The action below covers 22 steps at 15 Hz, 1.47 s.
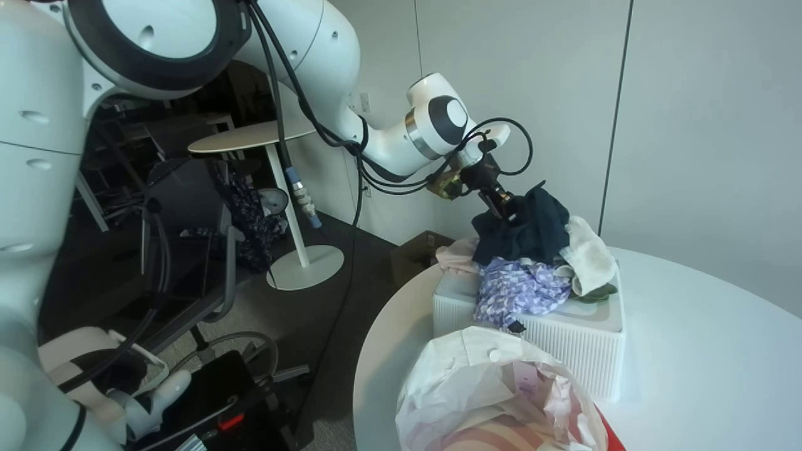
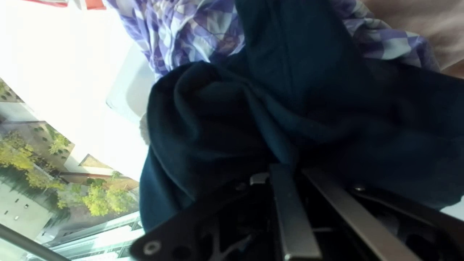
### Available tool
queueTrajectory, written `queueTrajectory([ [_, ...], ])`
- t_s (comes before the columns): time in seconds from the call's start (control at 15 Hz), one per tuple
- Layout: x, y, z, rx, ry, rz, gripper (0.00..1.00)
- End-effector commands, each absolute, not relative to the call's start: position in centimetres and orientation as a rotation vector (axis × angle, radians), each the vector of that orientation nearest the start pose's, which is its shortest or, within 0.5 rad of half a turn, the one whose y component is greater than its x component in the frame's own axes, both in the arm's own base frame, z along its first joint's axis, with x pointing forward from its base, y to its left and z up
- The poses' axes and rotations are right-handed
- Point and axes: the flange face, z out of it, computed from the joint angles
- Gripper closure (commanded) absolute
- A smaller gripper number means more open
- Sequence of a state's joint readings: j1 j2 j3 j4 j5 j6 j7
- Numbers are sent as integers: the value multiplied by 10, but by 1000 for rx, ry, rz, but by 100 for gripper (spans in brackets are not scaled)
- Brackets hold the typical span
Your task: Put the blue and purple clothes in the plastic bag
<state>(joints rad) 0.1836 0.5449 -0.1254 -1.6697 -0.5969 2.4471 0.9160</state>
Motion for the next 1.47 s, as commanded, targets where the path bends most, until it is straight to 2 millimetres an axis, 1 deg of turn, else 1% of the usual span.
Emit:
queueTrajectory([
  [0.0,692,59,371,-3267,705,-853,92],
  [0.13,685,63,416,-3227,705,-957,91],
  [0.2,680,66,442,-3201,710,-1023,92],
  [0.27,677,68,462,-3180,706,-1077,91],
  [0.33,670,69,491,-3145,715,-1159,93],
  [0.47,656,70,541,-3097,725,-1283,93],
  [0.6,634,69,587,-3067,750,-1388,96],
  [0.67,623,67,608,-3049,772,-1437,95],
  [0.73,608,65,630,-3029,803,-1477,96],
  [0.8,597,64,648,-3013,827,-1521,95],
  [0.87,580,60,671,-2994,863,-1574,95],
  [0.93,567,58,687,-2979,895,-1617,95],
  [1.0,551,52,708,-2962,948,-1665,95],
  [1.13,523,40,737,-2930,1044,-1737,95],
  [1.27,492,25,763,-2885,1163,-1785,95],
  [1.4,464,11,782,-2835,1272,-1824,95],
])
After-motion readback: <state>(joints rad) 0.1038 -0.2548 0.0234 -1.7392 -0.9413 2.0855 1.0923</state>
